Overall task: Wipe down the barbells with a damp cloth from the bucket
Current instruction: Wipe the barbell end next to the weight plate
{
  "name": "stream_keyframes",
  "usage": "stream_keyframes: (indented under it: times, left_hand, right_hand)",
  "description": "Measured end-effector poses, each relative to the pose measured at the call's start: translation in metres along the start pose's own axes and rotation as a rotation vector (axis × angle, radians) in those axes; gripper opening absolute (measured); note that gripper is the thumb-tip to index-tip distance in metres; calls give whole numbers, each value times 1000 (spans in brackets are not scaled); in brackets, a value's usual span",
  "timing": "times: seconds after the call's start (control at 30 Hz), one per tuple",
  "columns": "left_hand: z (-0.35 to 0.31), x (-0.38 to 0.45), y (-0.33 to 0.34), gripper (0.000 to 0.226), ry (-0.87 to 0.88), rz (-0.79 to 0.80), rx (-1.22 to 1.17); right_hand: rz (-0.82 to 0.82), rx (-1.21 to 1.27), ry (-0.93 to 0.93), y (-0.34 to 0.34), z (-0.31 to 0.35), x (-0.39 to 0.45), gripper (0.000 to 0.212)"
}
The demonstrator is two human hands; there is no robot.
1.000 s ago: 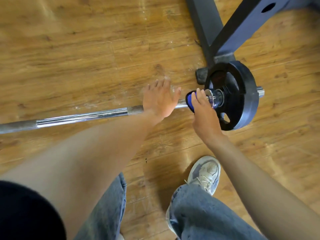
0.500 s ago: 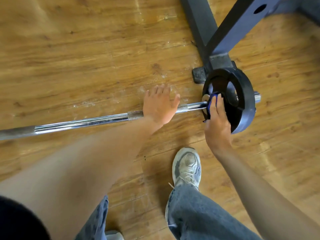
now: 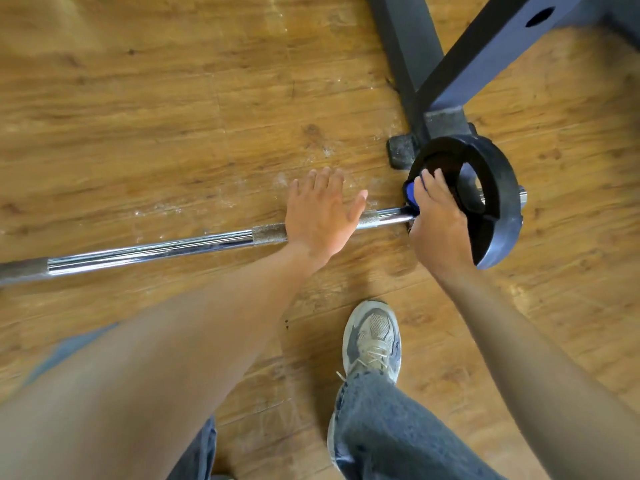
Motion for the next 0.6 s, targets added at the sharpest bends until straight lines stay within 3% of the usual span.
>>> stream_keyframes:
  times: [0.13, 0.3, 0.43, 0.6]
  left_hand:
    - [-3, -4, 1, 77, 4, 2, 25]
    - [-4, -11, 3, 77, 2, 9, 36]
    - [-5, -21, 3, 78, 18, 82, 10]
    - [-8, -49, 5, 81, 10, 176, -34]
  right_hand:
    - [-53, 27, 54, 1, -4, -41, 68]
    - [28, 1, -9, -3, -3, 2, 50]
    - [45, -59, -67, -4, -2, -48, 61]
    - [393, -125, 12, -14, -12, -35, 67]
Point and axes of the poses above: each hand's wrist, its own x-axis towards the middle knuckle, its own y-axis out of the palm, z = x × y, the point moved 7 cm from there along x, towards the middle knuckle, and after that the axes turned 15 degrees about x, right-handed, at the moved point
